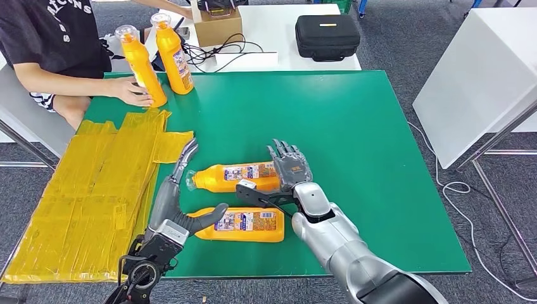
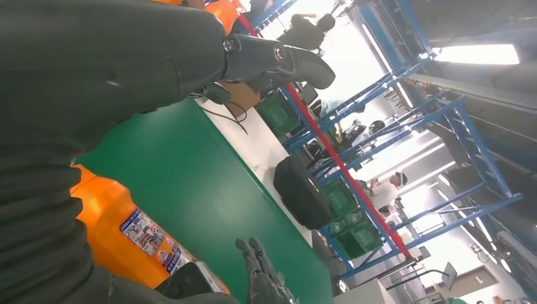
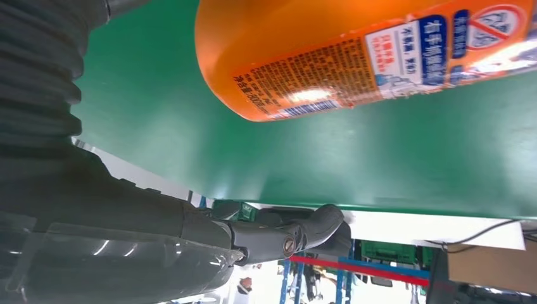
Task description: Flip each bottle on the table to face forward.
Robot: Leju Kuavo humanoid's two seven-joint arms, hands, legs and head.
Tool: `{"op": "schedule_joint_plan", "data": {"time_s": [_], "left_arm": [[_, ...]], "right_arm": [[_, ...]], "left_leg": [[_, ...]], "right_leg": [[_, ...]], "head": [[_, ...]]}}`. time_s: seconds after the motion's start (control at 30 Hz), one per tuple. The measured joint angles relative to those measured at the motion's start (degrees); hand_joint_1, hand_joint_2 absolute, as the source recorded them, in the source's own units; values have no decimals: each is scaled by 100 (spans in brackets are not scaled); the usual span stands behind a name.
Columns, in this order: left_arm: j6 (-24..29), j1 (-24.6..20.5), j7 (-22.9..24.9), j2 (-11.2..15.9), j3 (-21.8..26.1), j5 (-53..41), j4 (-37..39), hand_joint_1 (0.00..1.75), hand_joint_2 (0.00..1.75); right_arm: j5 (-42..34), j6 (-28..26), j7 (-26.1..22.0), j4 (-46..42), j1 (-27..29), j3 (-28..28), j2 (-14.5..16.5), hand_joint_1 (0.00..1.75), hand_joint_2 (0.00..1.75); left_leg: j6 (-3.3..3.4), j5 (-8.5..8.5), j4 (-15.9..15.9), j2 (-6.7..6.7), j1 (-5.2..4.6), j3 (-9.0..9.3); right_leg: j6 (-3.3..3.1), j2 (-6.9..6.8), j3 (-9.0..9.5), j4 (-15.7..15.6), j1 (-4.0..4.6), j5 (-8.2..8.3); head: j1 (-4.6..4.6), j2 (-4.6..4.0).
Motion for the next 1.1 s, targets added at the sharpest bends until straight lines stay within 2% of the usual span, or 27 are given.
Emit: {"op": "schedule_joint_plan", "data": {"time_s": [0.2, 0.47, 0.83, 1.1], "left_arm": [[-11, -21, -1, -8, -8, 27, 33, 0, 175], [-86, -139, -40, -10, -88, 156, 137, 0, 175], [-191, -288, -129, -35, -158, 329, 327, 0, 175], [-298, -466, -144, -118, -241, 368, 514, 0, 175]], "right_arm": [[4, 35, 0, 112, -30, -36, 0, 0, 175], [-225, 545, -296, 289, -99, -306, -11, 0, 175], [-137, 579, -658, 399, -158, -451, -17, 0, 175], [-39, 562, -679, 401, -161, -529, -32, 11, 175]], "left_leg": [[0, 0, 0, 0, 0, 0], [0, 0, 0, 0, 0, 0], [0, 0, 1, 0, 0, 1], [0, 0, 1, 0, -1, 1]], "right_leg": [[0, 0, 0, 0, 0, 0], [0, 0, 0, 0, 0, 0], [0, 0, 0, 0, 0, 0], [1, 0, 0, 0, -2, 1]], "head": [[0, 0], [1, 0], [0, 0], [0, 0]]}}
